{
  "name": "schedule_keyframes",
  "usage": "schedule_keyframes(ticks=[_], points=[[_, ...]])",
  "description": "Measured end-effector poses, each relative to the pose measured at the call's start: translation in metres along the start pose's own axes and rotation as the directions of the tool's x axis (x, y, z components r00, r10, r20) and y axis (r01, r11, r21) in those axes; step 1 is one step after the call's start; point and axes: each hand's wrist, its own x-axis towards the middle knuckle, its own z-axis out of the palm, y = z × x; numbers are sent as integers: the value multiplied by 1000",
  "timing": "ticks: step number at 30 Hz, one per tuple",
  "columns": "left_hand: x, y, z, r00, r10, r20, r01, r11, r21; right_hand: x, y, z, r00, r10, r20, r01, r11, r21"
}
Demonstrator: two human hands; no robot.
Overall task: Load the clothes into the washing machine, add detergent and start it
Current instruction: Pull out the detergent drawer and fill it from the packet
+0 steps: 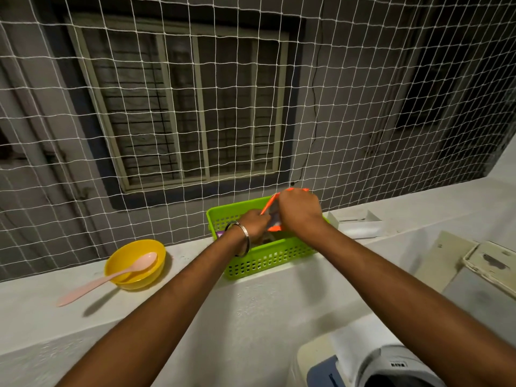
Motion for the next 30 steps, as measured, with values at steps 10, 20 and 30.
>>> schedule_keyframes(ticks=[10, 20, 30], points=[[-4, 4, 5, 999, -24, 22, 28, 974, -223, -9, 7, 16, 999, -18, 36, 12, 986, 169], [-6, 4, 7, 999, -47, 26, 51, 986, -158, -6, 9, 29, 994, 41, 103, -76, 928, 364], [-11, 10, 4, 999, -41, -20, 40, 996, -74, -2, 14, 36, 953, 169, 253, -299, 664, 685]])
